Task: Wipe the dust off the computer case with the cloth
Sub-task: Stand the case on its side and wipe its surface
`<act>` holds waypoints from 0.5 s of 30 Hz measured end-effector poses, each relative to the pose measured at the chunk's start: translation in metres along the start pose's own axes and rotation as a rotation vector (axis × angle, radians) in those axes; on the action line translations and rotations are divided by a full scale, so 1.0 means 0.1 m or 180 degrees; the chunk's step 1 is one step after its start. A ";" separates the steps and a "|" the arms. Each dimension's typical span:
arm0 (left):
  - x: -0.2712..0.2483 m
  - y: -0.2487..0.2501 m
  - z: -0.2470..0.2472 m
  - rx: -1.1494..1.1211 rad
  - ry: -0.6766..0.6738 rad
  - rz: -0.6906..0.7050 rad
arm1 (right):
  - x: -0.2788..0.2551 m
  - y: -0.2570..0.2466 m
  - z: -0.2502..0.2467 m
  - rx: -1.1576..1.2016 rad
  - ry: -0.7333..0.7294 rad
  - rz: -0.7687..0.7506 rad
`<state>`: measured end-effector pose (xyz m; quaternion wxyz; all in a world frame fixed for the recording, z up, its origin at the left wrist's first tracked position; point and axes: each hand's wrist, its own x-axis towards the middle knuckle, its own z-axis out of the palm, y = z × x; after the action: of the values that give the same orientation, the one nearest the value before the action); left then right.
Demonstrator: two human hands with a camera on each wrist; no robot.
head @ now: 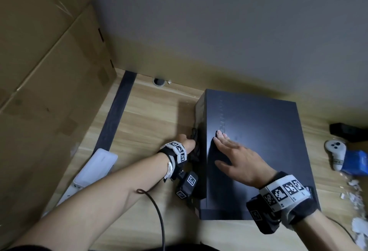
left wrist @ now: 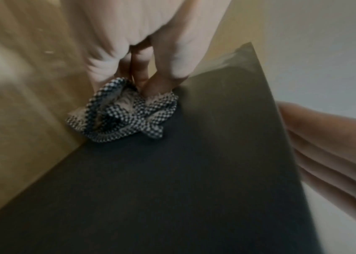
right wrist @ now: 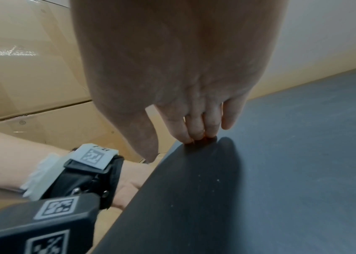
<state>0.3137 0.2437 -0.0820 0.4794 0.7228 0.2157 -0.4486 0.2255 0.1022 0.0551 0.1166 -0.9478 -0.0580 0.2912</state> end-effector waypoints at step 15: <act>-0.73 -0.27 0.08 -0.0325 0.0080 0.0833 | 0.07 -0.11 -0.34 0.0039 -0.0337 0.0314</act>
<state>0.2534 0.2572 -0.0345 0.5672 0.7249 0.1481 -0.3617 0.2500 0.1079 0.0820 0.1048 -0.9320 -0.0155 0.3467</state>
